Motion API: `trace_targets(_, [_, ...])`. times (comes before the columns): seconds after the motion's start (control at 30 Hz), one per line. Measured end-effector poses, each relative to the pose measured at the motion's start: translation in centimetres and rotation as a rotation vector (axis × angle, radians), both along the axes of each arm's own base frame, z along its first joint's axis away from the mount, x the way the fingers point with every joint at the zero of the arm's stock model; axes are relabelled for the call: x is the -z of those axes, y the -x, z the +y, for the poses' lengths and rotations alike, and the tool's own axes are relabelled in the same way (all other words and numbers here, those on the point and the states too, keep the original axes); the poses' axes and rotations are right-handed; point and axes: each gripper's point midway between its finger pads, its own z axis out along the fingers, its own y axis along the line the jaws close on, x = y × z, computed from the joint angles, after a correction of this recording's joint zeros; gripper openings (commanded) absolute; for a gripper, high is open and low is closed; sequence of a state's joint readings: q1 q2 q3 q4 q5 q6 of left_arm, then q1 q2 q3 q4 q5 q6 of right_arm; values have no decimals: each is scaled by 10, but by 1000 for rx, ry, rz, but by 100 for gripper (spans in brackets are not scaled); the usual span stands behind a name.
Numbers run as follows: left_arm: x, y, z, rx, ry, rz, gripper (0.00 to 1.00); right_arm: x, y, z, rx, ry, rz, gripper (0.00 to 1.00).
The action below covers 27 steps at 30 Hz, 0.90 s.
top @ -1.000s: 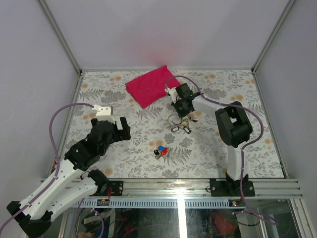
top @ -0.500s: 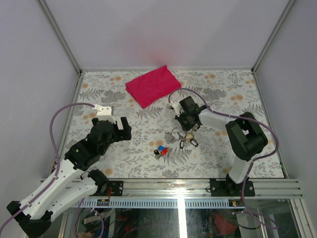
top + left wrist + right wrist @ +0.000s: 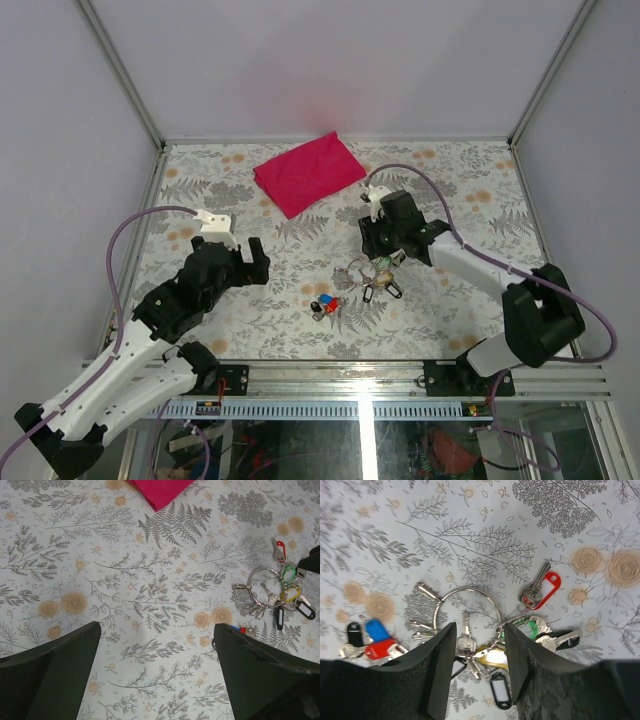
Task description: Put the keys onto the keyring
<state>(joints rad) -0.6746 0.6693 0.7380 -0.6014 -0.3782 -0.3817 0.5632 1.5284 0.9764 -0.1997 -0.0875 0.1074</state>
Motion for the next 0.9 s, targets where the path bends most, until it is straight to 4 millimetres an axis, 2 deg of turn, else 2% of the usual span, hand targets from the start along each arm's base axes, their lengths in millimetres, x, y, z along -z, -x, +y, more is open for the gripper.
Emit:
trace_targets(0.1, [0,1,-5,25,7,2,99,-13,11,-3,65,-71,-4,52])
trace_targets(0.2, [2,1,-11,58,8,13,96,-16,28,-9,137,-136,20,52])
trace_targets(0.37, [9,-1,-24,120,-3,44,87,-4,60,-25,280,-214,94,52])
trace_targets(0.5, [18,-2,-42,195,0,85,82,4,74,-36,373,-246,125,52])
trace_targets(0.73, [41,-6,-79,331,25,182,78,5,85,-42,503,-319,167,45])
trace_targets(0.9, [57,-9,-92,381,8,237,77,6,91,-34,529,-346,197,44])
